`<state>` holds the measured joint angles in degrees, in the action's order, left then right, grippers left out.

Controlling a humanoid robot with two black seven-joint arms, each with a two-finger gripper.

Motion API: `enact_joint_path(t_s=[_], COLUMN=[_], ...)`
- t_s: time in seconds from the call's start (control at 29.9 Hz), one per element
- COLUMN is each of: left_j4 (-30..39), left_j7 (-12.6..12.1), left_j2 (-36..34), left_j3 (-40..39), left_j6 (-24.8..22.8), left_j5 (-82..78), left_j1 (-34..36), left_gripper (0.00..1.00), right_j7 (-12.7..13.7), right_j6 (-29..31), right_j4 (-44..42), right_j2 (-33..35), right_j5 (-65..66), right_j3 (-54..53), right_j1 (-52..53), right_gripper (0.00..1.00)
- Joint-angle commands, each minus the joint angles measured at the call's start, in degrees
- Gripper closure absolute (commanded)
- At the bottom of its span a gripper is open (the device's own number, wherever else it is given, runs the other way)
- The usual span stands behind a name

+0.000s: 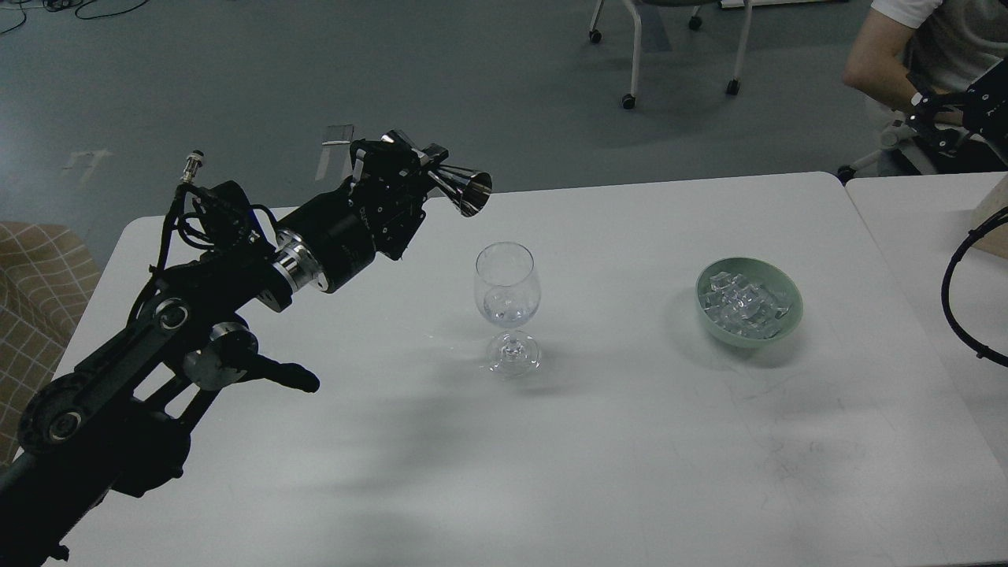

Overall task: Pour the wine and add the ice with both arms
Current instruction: 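Raise the jigger cup up and away from the wine glass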

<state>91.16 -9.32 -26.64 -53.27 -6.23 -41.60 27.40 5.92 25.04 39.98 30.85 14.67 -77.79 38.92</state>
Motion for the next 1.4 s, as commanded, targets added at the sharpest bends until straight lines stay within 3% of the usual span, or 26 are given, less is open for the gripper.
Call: enact_joint_path(t_s=[0.0, 0.17, 0.5, 0.63, 0.67, 0.8, 0.97, 1.1, 1.37], left_j4=[0.51, 1.39, 1.65, 3.93, 4.11, 4.12, 4.03, 4.12, 3.94], left_j7=[-0.17, -2.10, -2.54, -8.85, -9.48, -9.49, -7.03, -6.85, -7.03], left_j2=[-0.51, -0.34, -0.60, -0.34, -0.34, -0.34, -0.69, -0.78, 2.91], left_j3=[-0.08, -0.08, 0.27, -0.26, -0.17, 0.09, 0.09, -0.61, -7.02], left_j6=[-2.20, -3.00, -4.66, -5.81, -5.81, -5.81, -5.90, -5.72, -1.77], left_j5=[-2.69, -4.80, -8.49, -9.99, -9.99, -11.99, -16.23, -16.23, -4.46], left_j1=[0.73, 0.81, 4.59, 5.56, 6.08, 7.76, 7.23, 6.71, 3.28], left_gripper=[1.00, 1.00, 1.00, 1.00, 1.00, 1.00, 1.00, 1.00, 1.00], right_j7=[0.05, -0.04, 0.05, 0.05, 0.05, 0.14, 0.14, 0.23, 0.23], right_j6=[0.00, 0.00, 0.00, 0.00, 0.00, 0.00, 0.00, 0.00, 0.09], right_j4=[-0.07, -0.07, -0.07, 0.01, 0.01, 0.45, 0.89, 1.16, 1.24], right_j2=[0.18, 0.18, 0.62, 0.62, 0.62, 0.97, 1.58, 1.76, 2.11], right_j5=[0.01, -0.08, -0.08, 0.01, -0.08, -0.08, -0.08, -0.08, 0.01], right_j3=[0.00, -0.52, -1.23, -1.49, -1.49, -1.75, -1.76, -1.76, -1.67], right_j1=[0.02, 0.02, 0.02, 0.11, 0.11, 0.11, 0.20, 0.20, 0.11], right_gripper=[0.00, 0.00, 0.00, 0.00, 0.00, 0.00, 0.00, 0.00, 0.00])
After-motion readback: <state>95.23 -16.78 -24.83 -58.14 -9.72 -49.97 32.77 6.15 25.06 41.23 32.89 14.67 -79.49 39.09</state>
